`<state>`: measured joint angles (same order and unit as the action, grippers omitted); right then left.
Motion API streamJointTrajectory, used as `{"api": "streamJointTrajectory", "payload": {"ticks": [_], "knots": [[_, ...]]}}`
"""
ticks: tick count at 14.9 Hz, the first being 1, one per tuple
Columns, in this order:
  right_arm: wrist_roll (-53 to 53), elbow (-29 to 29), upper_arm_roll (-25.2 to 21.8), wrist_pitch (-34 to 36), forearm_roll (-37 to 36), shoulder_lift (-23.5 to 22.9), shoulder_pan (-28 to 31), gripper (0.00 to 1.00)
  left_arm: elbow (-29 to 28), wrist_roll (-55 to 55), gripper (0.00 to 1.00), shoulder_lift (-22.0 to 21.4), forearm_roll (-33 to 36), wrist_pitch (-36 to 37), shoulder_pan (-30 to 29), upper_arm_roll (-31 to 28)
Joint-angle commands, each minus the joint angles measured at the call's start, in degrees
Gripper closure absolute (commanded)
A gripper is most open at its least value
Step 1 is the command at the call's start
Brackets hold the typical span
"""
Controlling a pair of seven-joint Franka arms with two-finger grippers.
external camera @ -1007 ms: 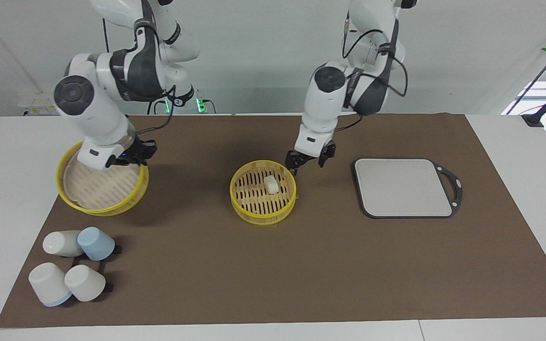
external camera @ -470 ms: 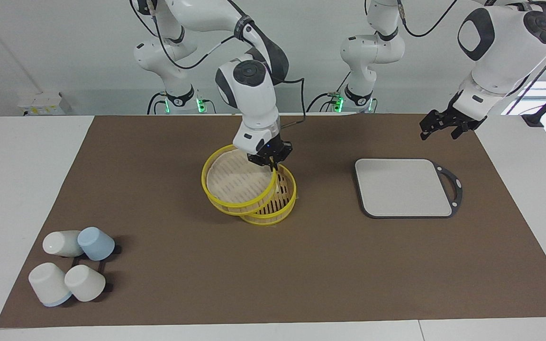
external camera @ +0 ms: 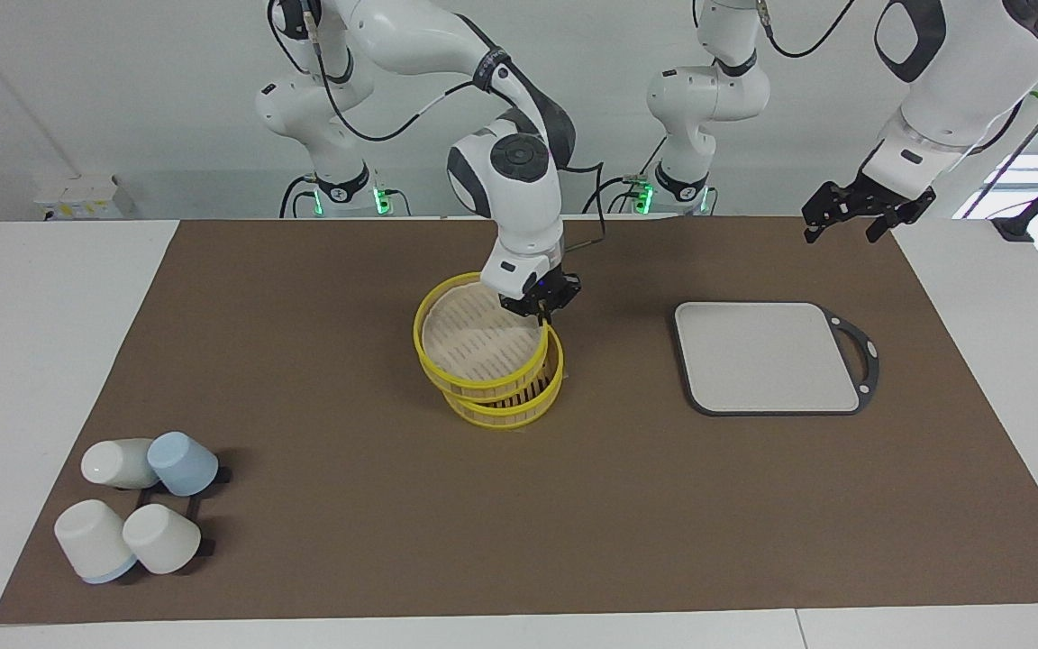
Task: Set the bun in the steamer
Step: 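Lower the lid onto the steamer with the right gripper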
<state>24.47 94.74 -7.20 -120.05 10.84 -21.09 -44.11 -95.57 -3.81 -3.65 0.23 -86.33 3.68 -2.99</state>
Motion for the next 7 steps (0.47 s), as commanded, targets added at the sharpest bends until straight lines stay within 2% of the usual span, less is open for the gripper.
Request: {"api": "streamJointTrajectory", "payload": {"ticks": [1,7], "knots": [[0.8,-0.8,-0.4,-3.2,0.2,-1.4,-0.2,1.0,3.3,-0.9,0.0,1.2,0.7,3.1,3.1,-2.9],[1.2,-0.3,-0.4,-8.1,1.2,-2.4,-0.5,1.0,3.8,-0.8,0.0,1.5,-0.6,2.5,3.4,-3.3]]}}
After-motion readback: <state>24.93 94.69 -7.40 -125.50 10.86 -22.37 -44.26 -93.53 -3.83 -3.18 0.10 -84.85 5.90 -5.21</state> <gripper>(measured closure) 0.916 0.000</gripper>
